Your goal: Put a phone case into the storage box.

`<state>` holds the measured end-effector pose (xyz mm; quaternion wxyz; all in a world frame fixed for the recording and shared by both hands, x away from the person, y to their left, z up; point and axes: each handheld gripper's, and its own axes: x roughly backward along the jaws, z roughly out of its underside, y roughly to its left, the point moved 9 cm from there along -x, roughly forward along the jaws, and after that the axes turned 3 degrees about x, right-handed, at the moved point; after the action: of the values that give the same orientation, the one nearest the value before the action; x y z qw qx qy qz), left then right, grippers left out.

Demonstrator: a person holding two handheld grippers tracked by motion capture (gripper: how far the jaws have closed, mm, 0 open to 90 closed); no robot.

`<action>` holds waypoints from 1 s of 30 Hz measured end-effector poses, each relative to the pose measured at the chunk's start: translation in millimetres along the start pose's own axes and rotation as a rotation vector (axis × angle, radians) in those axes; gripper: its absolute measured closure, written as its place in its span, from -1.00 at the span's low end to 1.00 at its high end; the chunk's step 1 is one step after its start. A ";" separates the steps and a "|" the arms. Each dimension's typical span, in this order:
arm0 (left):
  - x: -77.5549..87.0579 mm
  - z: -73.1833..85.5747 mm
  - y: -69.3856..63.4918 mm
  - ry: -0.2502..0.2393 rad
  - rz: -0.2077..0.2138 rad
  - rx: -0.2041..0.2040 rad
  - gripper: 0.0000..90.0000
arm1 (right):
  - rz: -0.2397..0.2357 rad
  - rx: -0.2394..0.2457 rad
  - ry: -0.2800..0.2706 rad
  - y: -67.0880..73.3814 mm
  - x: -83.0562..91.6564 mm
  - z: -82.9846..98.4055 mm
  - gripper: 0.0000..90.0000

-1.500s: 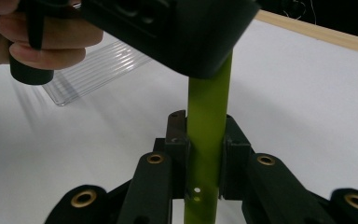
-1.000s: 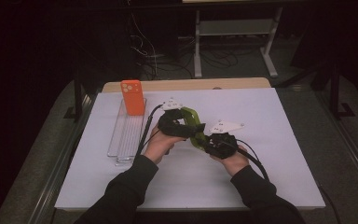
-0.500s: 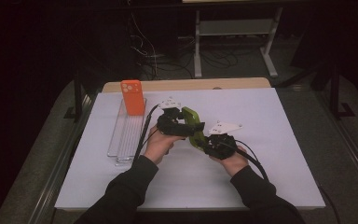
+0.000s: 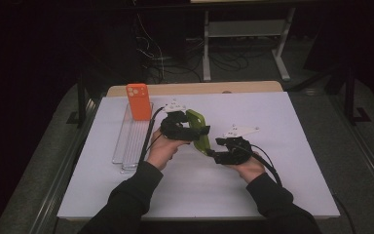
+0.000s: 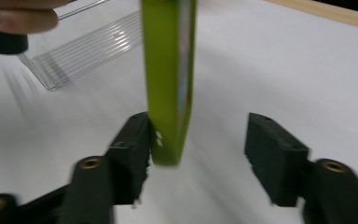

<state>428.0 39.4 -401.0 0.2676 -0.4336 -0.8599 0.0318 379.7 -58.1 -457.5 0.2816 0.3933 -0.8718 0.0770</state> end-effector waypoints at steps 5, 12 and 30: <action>4.9 -5.6 7.7 -0.010 -0.034 -0.004 -0.67 | 0.070 0.018 0.034 -16.2 4.6 7.8 -0.57; 17.1 -20.1 16.8 -0.037 -0.077 -0.011 -0.67 | 0.060 0.062 0.060 -19.7 11.5 27.7 -0.90; 66.4 -60.2 49.7 -0.081 -0.192 -0.046 -0.67 | 0.043 0.041 0.060 -17.5 46.4 63.7 -1.00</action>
<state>461.6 110.2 -335.1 0.2247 -0.3537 -0.9080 0.0039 340.4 -122.5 -486.2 0.2978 0.3776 -0.8695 0.1129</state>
